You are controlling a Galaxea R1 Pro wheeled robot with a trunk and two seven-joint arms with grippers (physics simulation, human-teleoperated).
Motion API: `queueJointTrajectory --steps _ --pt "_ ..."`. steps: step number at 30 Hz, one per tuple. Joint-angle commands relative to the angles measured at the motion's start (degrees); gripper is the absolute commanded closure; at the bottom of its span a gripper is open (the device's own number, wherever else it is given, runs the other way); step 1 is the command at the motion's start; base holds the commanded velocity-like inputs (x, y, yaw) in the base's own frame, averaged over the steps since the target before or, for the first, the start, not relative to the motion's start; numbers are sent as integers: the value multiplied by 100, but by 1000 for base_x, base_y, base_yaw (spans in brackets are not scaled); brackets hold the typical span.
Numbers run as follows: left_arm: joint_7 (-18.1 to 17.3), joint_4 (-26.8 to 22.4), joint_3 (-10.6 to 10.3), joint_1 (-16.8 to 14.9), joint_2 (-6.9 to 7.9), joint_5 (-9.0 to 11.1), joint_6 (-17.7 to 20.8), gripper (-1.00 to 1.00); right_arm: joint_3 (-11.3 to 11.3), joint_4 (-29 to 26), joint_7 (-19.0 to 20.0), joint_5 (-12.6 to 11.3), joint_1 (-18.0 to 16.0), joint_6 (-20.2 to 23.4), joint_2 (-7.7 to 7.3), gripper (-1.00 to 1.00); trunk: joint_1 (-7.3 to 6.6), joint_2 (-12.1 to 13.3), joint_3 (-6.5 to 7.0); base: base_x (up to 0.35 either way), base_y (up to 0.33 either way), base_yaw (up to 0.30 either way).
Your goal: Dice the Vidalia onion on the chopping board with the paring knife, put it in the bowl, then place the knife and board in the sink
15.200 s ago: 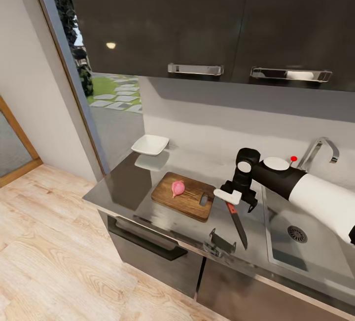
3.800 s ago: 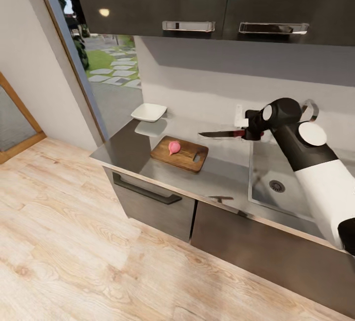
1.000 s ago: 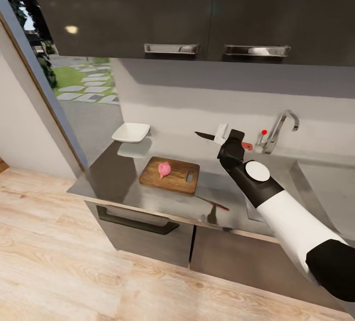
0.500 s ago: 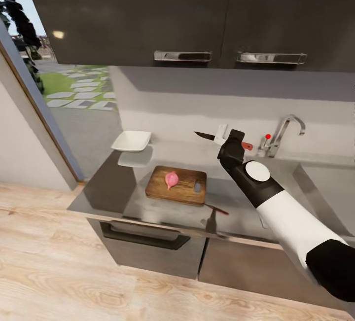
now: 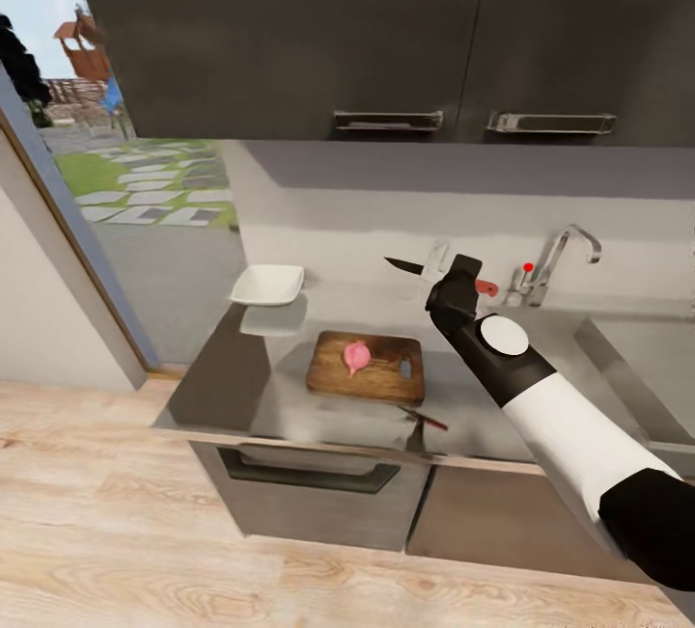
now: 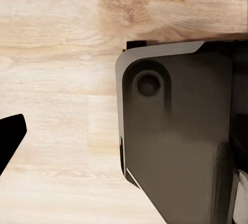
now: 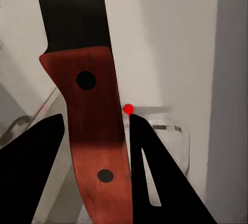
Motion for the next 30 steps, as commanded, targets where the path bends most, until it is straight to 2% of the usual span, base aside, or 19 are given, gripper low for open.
queueJointTrajectory --steps 1,10,25,30 --pt "6 -3 -49 -3 2 48 -12 -100 22 -3 61 60 -10 52 -4 100 4 -11 -3 0 288 -122" --pt "8 -3 -49 -4 2 48 -12 -100 22 33 61 59 -10 85 -4 100 4 -11 72 0 242 -120" --pt "8 -3 -49 -3 2 48 -20 -100 28 142 69 55 -10 77 -2 100 4 -11 171 0 11 -93" --pt "8 -3 -49 -2 2 48 -21 -100 126 225 52 59 15 65 82 100 4 -11 173 0 0 -4"
